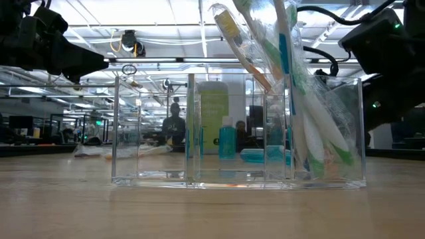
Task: Pick & Place toothbrushing station
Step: Put the mouthwash into the transparent organizer
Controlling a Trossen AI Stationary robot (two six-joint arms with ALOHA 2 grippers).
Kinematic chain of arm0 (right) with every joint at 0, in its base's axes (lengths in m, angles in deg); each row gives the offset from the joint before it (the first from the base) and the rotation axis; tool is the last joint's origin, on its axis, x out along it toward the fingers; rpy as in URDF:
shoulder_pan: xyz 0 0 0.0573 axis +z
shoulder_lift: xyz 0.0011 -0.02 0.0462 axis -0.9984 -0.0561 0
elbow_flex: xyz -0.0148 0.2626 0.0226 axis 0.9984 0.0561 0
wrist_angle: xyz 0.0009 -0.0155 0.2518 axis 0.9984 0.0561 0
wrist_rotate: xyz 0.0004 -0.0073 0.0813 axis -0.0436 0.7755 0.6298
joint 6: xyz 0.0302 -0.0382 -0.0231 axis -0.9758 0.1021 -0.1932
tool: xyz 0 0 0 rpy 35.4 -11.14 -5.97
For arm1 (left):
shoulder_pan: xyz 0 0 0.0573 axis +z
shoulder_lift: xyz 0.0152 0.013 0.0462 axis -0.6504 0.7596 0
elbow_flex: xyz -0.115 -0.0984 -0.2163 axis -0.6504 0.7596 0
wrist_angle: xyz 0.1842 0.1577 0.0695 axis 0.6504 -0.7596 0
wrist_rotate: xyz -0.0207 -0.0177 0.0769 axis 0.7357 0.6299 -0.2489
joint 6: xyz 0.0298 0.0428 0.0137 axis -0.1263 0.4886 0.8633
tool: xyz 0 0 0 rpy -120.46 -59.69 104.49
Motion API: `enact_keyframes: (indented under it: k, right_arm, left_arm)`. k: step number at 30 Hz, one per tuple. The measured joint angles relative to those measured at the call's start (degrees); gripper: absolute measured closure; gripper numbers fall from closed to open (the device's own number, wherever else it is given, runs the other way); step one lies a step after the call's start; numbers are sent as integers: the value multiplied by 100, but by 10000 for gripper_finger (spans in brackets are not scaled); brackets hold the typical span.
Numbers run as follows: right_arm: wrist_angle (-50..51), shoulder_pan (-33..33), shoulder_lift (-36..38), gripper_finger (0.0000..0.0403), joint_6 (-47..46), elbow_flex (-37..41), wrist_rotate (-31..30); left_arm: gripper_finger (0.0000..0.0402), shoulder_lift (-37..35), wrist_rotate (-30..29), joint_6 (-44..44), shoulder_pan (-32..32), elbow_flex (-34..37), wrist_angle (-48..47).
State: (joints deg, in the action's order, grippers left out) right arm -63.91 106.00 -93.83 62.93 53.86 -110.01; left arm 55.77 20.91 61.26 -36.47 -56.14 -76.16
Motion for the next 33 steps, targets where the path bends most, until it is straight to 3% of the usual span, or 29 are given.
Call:
enact_keyframes:
  k: [9,15,25,33]
  right_arm:
    - [41,-211,0,275,2,0,388]
    - [4,-239,2,313,231,0,463]
    - [-67,-239,26,315,385,0,473]
    - [114,-237,887,315,549,-2,756]
  left_arm:
    - [236,-1,0,0,0,0,-2]
    - [236,-1,0,-2,0,0,0]
    - [236,0,0,-2,0,0,0]
    - [236,-2,0,0,0,0,-2]
